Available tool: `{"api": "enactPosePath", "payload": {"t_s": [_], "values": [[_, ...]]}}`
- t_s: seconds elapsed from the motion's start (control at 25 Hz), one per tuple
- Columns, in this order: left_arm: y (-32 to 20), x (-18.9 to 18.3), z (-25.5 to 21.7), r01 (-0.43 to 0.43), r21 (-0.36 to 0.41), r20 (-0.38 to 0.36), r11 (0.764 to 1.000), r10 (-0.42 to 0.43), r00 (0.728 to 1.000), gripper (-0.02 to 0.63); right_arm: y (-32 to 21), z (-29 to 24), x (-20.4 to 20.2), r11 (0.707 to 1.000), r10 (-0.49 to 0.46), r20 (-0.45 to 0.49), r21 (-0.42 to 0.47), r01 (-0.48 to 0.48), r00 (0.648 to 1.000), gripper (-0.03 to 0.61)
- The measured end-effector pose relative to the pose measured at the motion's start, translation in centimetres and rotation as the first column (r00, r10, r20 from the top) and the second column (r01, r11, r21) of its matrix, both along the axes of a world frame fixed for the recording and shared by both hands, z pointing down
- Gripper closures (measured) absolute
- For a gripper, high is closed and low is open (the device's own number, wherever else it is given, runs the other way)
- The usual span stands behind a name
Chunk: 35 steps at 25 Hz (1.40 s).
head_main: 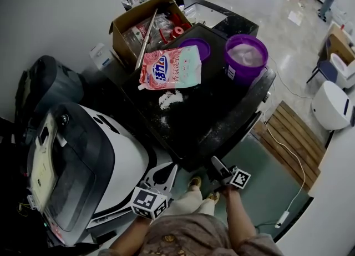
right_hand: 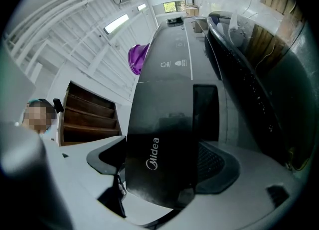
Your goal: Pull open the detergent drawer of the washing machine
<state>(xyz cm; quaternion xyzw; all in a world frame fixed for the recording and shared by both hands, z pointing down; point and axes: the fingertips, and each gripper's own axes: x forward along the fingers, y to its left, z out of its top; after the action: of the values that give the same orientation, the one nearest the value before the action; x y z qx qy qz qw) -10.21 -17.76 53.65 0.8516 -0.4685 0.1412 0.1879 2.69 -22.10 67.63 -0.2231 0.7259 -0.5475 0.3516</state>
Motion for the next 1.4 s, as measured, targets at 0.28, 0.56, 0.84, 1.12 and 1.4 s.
{"api": "enactPosePath", "payload": {"t_s": [0.28, 0.56, 0.84, 1.12, 1.4], "values": [[0.0, 0.2, -0.2, -0.007, 0.005, 0.015, 1.000, 0.006, 1.000, 0.594, -0.1, 0.0, 0.1, 1.000, 0.008, 0.024, -0.007, -0.007, 1.000, 0.182], [0.2, 0.5, -0.2, -0.019, 0.010, 0.024, 1.000, 0.018, 1.000, 0.594, -0.1, 0.4, 0.3, 1.000, -0.004, 0.042, -0.031, 0.005, 0.999, 0.184], [0.4, 0.6, -0.1, -0.020, 0.014, 0.033, 1.000, 0.020, 0.999, 0.594, -0.2, 0.4, 0.4, 0.999, -0.005, 0.048, -0.042, 0.007, 0.999, 0.186], [0.5, 0.7, 0.0, -0.025, 0.013, 0.054, 1.000, 0.024, 0.998, 0.594, 0.4, 0.5, 0.9, 0.999, -0.011, 0.046, -0.040, 0.013, 0.999, 0.186], [0.4, 2.3, -0.1, -0.054, 0.016, 0.046, 0.998, 0.054, 0.997, 0.594, 1.5, 0.4, 2.0, 0.999, -0.011, 0.042, -0.045, 0.013, 0.999, 0.186]]}}
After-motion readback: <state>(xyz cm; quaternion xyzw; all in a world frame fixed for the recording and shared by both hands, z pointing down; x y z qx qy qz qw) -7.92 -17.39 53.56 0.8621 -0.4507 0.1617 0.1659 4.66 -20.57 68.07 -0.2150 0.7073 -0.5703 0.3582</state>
